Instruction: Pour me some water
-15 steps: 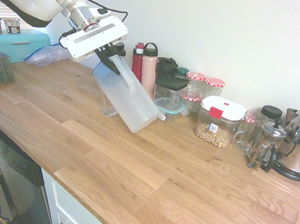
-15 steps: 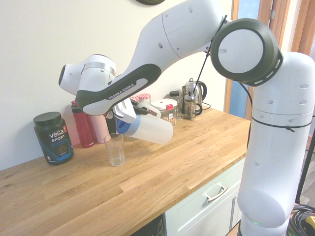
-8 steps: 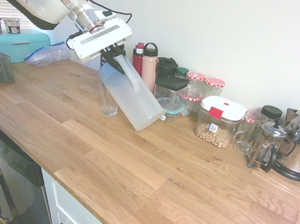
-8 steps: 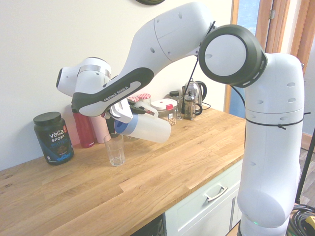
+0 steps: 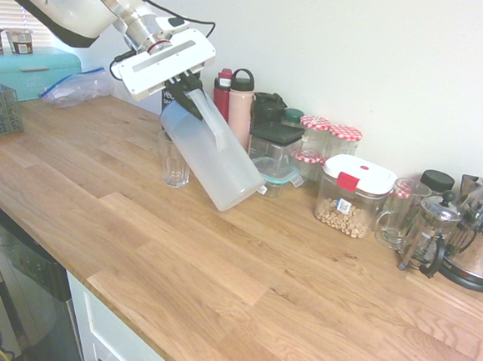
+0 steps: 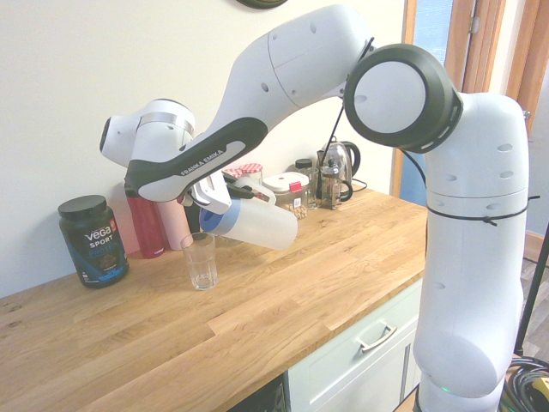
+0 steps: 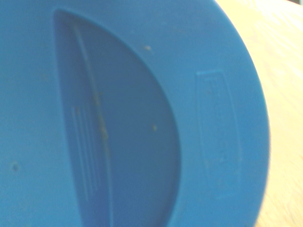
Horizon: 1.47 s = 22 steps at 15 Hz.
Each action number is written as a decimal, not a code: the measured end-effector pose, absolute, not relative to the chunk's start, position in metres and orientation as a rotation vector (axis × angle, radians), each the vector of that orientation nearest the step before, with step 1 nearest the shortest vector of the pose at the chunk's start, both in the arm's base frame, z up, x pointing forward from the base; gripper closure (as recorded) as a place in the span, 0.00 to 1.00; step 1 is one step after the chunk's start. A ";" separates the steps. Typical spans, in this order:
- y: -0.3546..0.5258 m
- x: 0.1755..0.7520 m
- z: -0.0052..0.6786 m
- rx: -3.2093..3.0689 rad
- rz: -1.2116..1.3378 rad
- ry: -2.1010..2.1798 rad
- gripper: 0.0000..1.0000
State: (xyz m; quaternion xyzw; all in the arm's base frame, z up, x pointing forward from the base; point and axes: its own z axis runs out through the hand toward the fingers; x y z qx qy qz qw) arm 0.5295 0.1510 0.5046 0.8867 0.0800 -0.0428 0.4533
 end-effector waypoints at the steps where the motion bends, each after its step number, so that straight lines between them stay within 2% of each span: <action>1: 0.148 0.527 0.517 2.217 -0.083 0.186 1.00; 6: 0.094 0.498 0.603 2.516 0.005 0.098 1.00; 12: -0.050 0.451 0.670 2.845 0.081 -0.245 1.00; 22: -0.196 0.411 0.560 2.867 0.164 -1.095 1.00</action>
